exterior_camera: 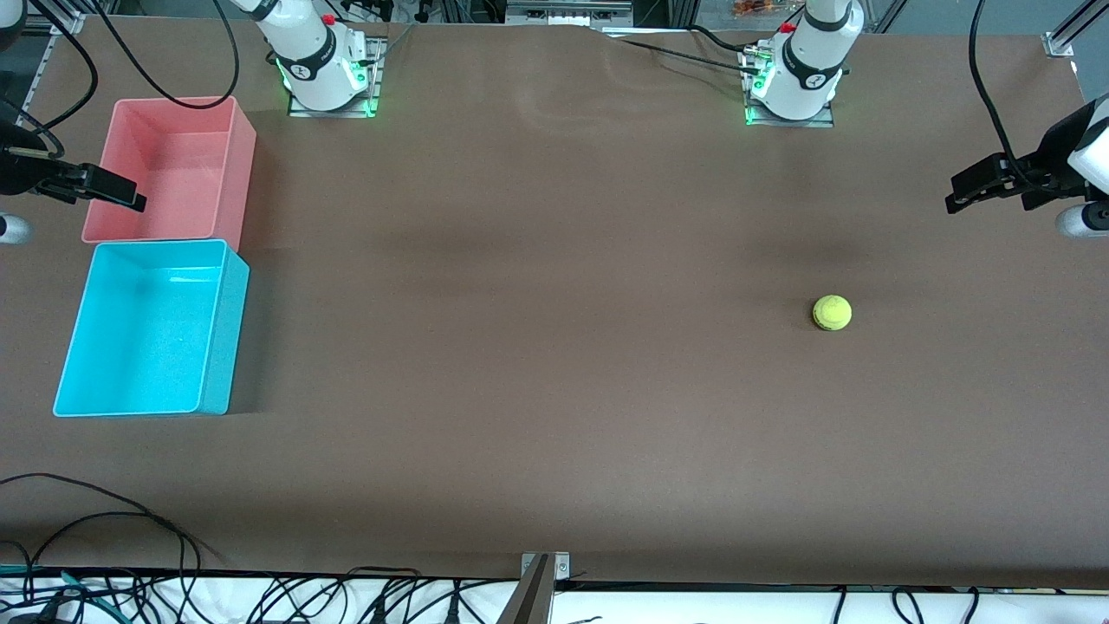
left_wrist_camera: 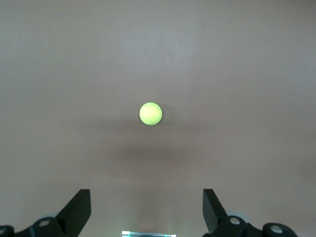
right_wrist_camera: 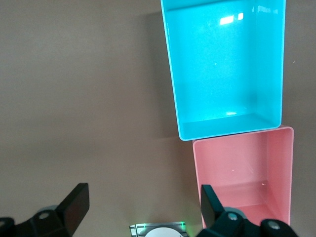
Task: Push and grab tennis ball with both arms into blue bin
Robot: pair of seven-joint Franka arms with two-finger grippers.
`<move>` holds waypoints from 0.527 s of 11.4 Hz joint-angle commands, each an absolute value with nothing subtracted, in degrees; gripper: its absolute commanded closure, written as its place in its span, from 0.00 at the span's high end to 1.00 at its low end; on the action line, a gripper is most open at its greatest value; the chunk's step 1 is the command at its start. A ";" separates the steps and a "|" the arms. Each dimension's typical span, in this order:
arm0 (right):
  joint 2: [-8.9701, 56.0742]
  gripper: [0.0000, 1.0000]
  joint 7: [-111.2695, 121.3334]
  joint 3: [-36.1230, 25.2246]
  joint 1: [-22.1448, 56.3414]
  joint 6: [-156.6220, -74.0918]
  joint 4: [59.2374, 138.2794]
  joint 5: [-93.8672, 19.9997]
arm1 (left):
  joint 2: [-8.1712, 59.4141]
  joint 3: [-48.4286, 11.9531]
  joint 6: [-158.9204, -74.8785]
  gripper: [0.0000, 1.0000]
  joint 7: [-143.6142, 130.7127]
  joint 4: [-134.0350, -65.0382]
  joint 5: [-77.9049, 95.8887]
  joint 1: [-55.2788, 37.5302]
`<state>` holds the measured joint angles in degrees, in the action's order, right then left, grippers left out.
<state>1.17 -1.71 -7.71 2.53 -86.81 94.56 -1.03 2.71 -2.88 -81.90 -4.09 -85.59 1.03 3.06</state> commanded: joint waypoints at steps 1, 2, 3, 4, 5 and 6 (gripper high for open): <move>0.97 1.00 -0.79 -7.65 2.37 -86.75 94.48 -0.35 | 3.60 -3.08 -80.60 1.00 -3.60 -83.58 1.23 3.43; 0.97 1.00 -0.79 -7.65 2.37 -86.75 94.48 -0.44 | 3.60 -3.08 -80.60 1.00 -3.52 -83.58 1.23 3.43; 0.97 1.00 -0.79 -7.65 2.37 -86.75 94.40 -0.35 | 3.60 -3.08 -80.60 1.00 -3.52 -83.50 1.23 3.43; 0.97 1.00 -0.70 -7.65 2.37 -86.84 94.48 -0.35 | 3.60 -3.08 -80.60 1.00 -3.60 -83.50 1.23 3.34; 0.97 1.00 -0.09 -7.65 2.37 -87.01 94.40 -0.35 | 3.60 -3.08 -80.60 1.00 -3.60 -83.58 1.23 3.34; 0.97 1.00 0.09 -7.65 2.37 -87.36 94.39 -0.35 | 3.60 -3.08 -80.60 1.00 -3.60 -83.58 1.23 3.34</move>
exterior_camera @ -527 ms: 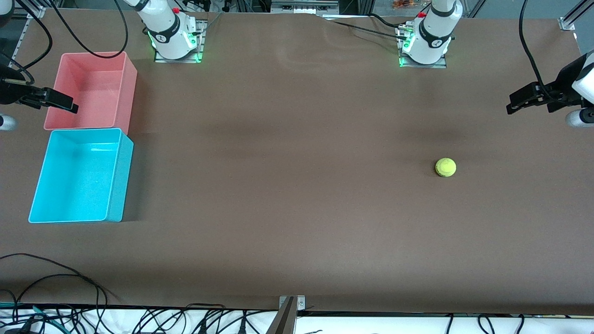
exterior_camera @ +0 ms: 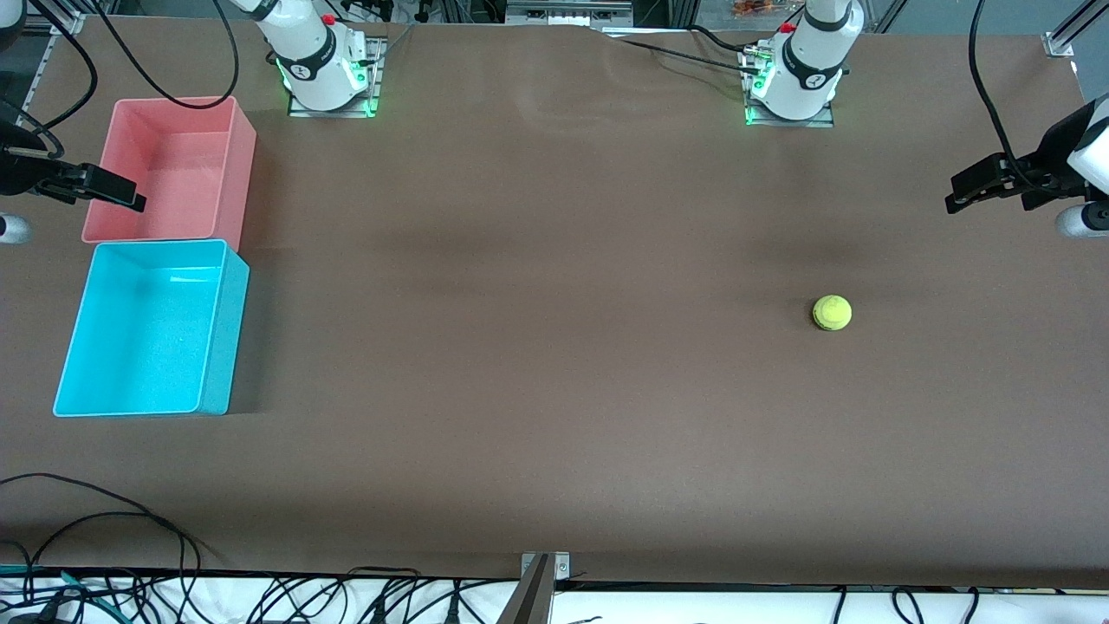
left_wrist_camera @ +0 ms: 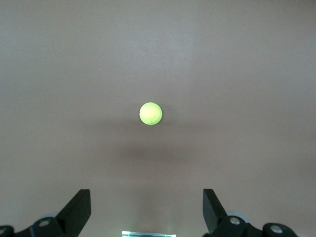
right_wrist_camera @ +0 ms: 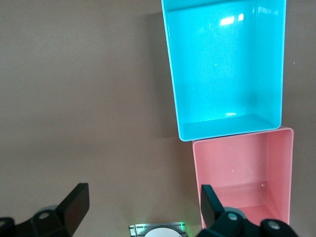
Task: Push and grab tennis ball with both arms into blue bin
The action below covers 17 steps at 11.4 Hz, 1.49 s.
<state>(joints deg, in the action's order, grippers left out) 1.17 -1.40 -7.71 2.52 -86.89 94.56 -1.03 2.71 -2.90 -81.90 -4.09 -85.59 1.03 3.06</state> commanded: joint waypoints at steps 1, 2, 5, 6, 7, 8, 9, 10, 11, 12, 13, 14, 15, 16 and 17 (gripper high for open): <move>0.97 1.00 0.09 -7.65 2.46 -87.71 94.39 -0.35 | 3.60 -3.08 -80.60 1.00 -3.52 -83.50 1.23 3.34; 0.97 1.00 0.09 -7.56 2.55 -87.63 94.48 -0.35 | 3.60 -3.08 -80.60 1.00 -3.52 -83.50 1.23 3.43; 1.05 1.00 0.09 -7.38 2.64 -87.45 94.57 -0.26 | 3.60 -3.16 -80.60 1.00 -3.60 -83.50 1.23 3.34; 0.97 1.00 0.09 -7.38 2.64 -87.54 94.48 -0.26 | 3.60 -3.16 -80.60 1.00 -3.69 -83.50 1.14 3.34; 0.97 1.00 0.09 -7.38 2.55 -87.63 94.48 -0.26 | 3.60 -3.16 -80.60 1.00 -3.69 -83.50 1.23 3.34; 0.97 1.00 0.09 -7.38 2.64 -87.71 94.40 -0.26 | 3.60 -3.16 -80.60 1.00 -3.69 -83.58 1.23 3.25; 0.97 1.00 0.09 -7.38 2.64 -87.63 94.48 -0.26 | 3.60 -3.34 -80.60 1.00 -3.87 -83.58 1.14 3.16; 1.05 1.00 0.09 -7.38 2.64 -87.63 94.48 -0.26 | 3.60 -3.34 -80.60 1.00 -3.87 -83.50 1.14 3.16; 1.05 1.00 0.09 -7.38 2.64 -87.63 94.40 -0.26 | 3.60 -3.34 -80.60 1.00 -3.87 -83.50 1.14 3.16; 1.05 1.00 0.09 -7.38 2.64 -87.63 94.48 -0.26 | 3.60 -3.34 -80.60 1.00 -3.87 -83.58 1.14 3.16; 1.05 1.00 0.09 -7.38 2.64 -87.63 94.48 -0.26 | 3.60 -3.34 -80.60 1.00 -3.78 -83.58 1.06 3.16; 1.05 1.00 0.09 -7.38 2.64 -87.54 94.48 -0.26 | 3.60 -3.34 -80.60 1.00 -3.61 -83.58 1.05 3.25; 1.05 1.00 0.09 -7.38 2.64 -87.54 94.48 -0.35 | 3.60 -3.34 -80.60 1.00 -3.60 -83.58 1.05 3.25; 1.05 1.00 0.09 -7.38 2.64 -87.63 94.48 -0.35 | 3.69 -3.17 -80.60 1.00 -3.60 -83.58 0.88 3.25; 1.05 1.00 0.09 -7.47 2.64 -87.63 94.48 -0.35 | 3.69 -3.34 -80.60 1.00 -3.60 -83.58 -0.17 3.25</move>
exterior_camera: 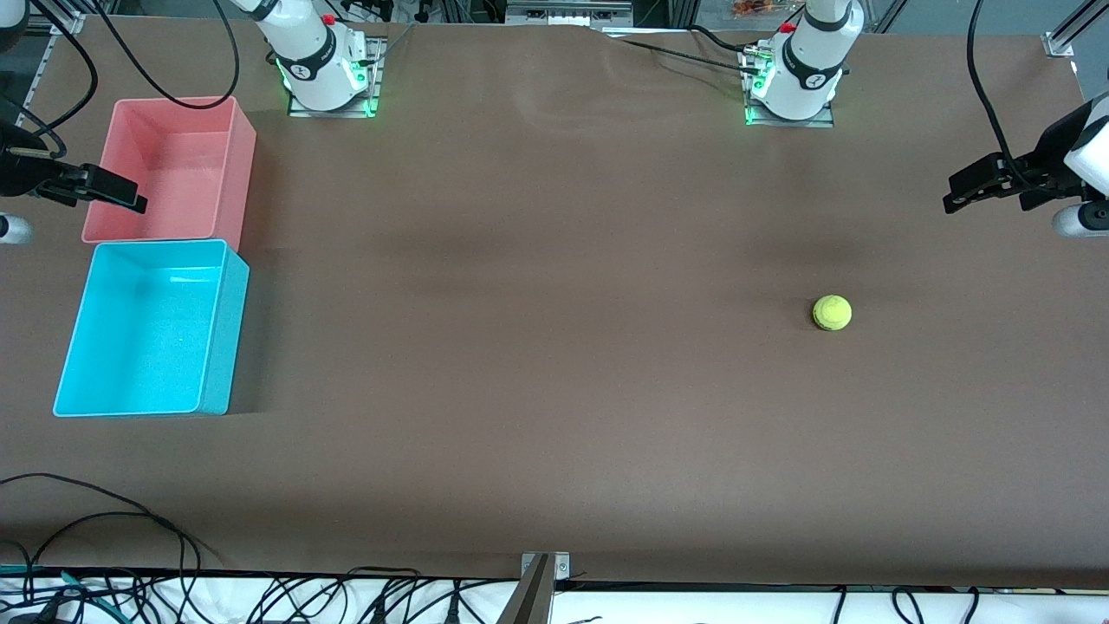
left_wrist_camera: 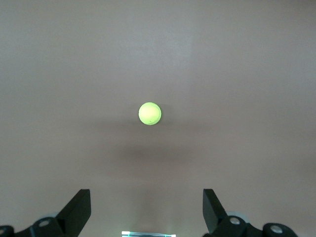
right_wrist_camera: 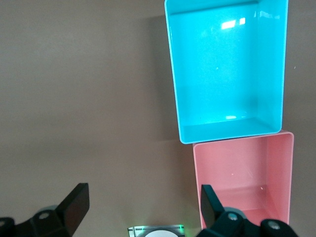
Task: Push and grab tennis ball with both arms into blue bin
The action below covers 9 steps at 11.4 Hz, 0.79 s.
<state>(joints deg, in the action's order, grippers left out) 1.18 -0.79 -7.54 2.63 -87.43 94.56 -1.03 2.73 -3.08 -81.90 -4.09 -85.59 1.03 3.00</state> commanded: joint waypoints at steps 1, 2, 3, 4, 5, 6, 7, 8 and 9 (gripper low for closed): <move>1.05 1.00 0.09 -7.47 2.64 -87.63 94.48 -0.35 | 3.69 -3.43 -80.60 1.00 -3.60 -83.58 -1.22 2.90; 1.05 1.00 0.09 -7.38 2.64 -87.71 94.48 -0.35 | 3.69 -3.51 -80.60 1.00 -3.52 -83.58 -1.40 2.73; 1.05 1.00 0.09 -7.47 2.55 -87.71 94.48 -0.26 | 3.69 -3.52 -80.60 1.00 -3.60 -83.58 -1.41 2.72; 1.05 1.00 0.09 -7.38 2.64 -87.71 94.48 -0.26 | 3.69 -3.60 -80.60 1.00 -3.78 -83.58 -1.32 2.38; 1.05 1.00 0.09 -7.47 2.64 -87.71 94.48 -0.35 | 3.69 -3.69 -80.60 1.00 -4.04 -83.58 -1.32 2.29; 1.05 1.00 0.09 -7.47 2.64 -87.80 94.40 -0.35 | 3.69 -3.95 -80.60 1.00 -4.13 -83.58 -1.32 2.20; 1.05 1.00 0.09 -7.47 2.55 -87.80 94.39 -0.35 | 3.69 -3.96 -80.60 1.00 -4.04 -83.58 -1.32 2.20; 1.05 1.00 0.09 -7.56 2.55 -87.89 94.39 -0.44 | 3.69 -3.96 -80.60 1.00 -3.96 -83.58 -1.32 2.28; 1.05 1.00 0.09 -7.56 2.55 -87.80 94.48 -0.35 | 3.69 -3.87 -80.60 1.00 -3.87 -83.58 -1.32 2.37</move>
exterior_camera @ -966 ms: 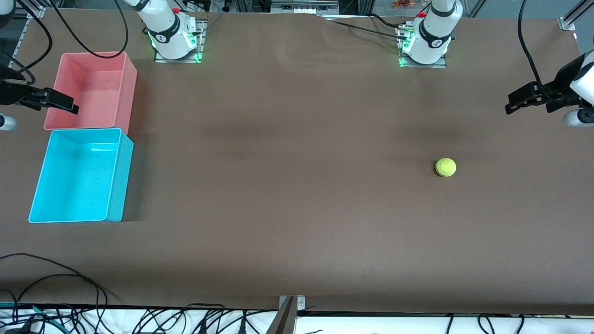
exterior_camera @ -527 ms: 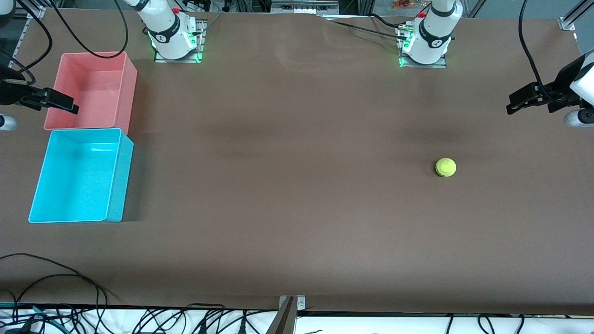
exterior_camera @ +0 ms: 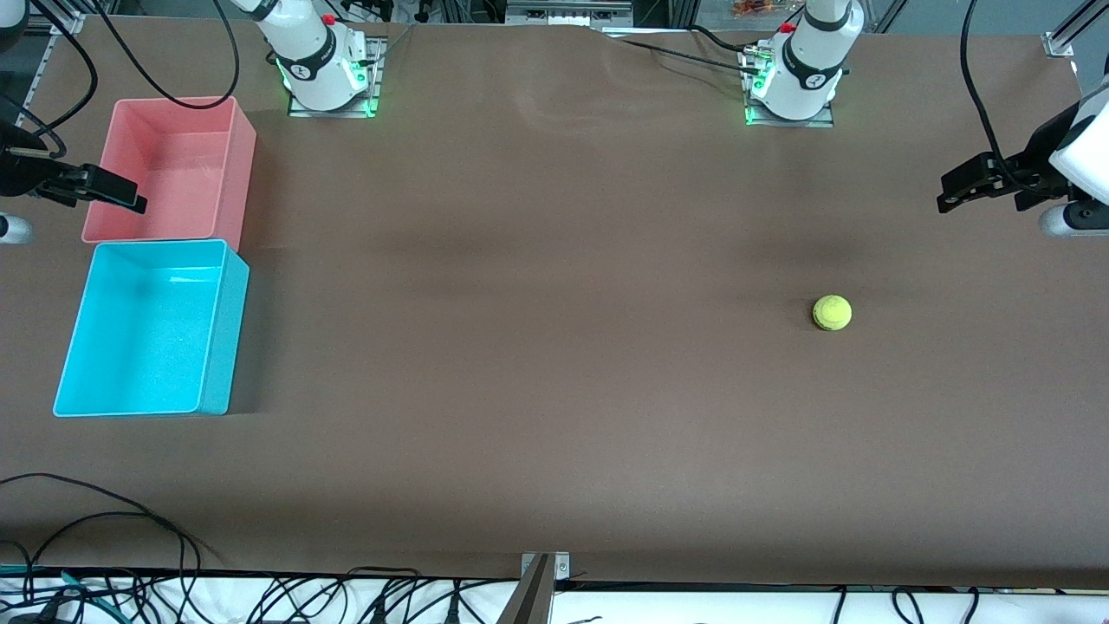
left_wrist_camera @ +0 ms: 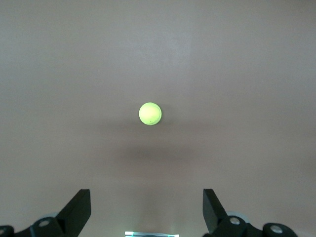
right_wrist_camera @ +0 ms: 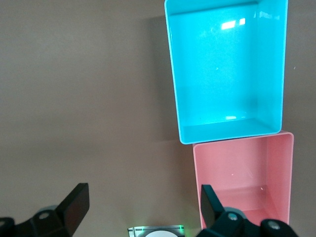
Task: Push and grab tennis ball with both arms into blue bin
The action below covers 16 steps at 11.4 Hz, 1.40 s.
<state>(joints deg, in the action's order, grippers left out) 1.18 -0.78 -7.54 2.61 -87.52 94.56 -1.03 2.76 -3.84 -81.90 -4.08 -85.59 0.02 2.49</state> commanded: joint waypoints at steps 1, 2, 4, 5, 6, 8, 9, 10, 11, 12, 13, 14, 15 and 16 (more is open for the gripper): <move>1.05 1.00 0.09 -7.47 2.46 -87.72 94.48 -0.35 | 3.69 -3.87 -80.60 1.00 -3.87 -83.50 -1.32 2.46; 1.05 1.00 0.09 -7.47 2.55 -87.71 94.48 -0.35 | 3.69 -3.87 -80.60 1.00 -3.87 -83.50 -1.41 2.37; 1.05 1.00 0.09 -7.56 2.55 -87.72 94.48 -0.35 | 3.60 -3.87 -80.60 1.00 -3.87 -83.58 -1.32 2.37; 1.05 1.00 0.09 -7.56 2.46 -87.71 94.48 -0.35 | 3.69 -3.87 -80.60 1.00 -3.87 -83.58 -1.32 2.29; 1.05 1.00 0.09 -7.56 2.37 -87.80 94.48 -0.35 | 3.69 -3.95 -80.60 1.00 -3.95 -83.58 -1.32 2.29; 1.05 1.00 0.09 -7.65 2.37 -87.80 94.48 -0.53 | 3.69 -3.96 -80.60 1.00 -3.96 -83.58 -1.32 2.29; 1.05 1.00 0.09 -7.65 2.37 -87.98 94.66 -0.35 | 3.69 -3.87 -80.60 1.00 -3.87 -83.58 -1.32 2.37; 1.58 1.00 0.09 -7.56 2.37 -88.41 94.66 -0.26 | 3.69 -3.87 -80.60 1.00 -3.87 -83.58 -1.32 2.37; 1.84 1.00 0.09 -7.65 2.37 -88.94 94.66 -0.26 | 3.69 -3.95 -80.60 1.00 -3.87 -83.58 -1.32 2.37; 2.19 1.00 0.17 -7.65 2.37 -89.90 94.75 -0.35 | 3.69 -3.87 -80.60 1.00 -3.78 -83.58 -1.32 2.46; 2.63 1.00 0.35 -7.65 2.37 -90.70 94.66 -0.44 | 3.69 -3.87 -80.60 1.00 -3.78 -83.58 -1.32 2.46; 3.42 1.00 0.26 -7.65 2.37 -92.62 94.40 -0.61 | 3.69 -3.87 -80.60 1.00 -3.87 -83.58 -1.41 2.29; 3.69 1.00 0.26 -7.65 2.29 -94.12 94.39 -0.96 | 3.69 -3.87 -80.60 1.00 -3.87 -83.50 -1.32 2.29; 3.78 1.00 0.35 -7.65 2.29 -94.74 94.39 -0.88 | 3.69 -3.87 -80.60 1.00 -3.87 -83.50 -1.32 2.37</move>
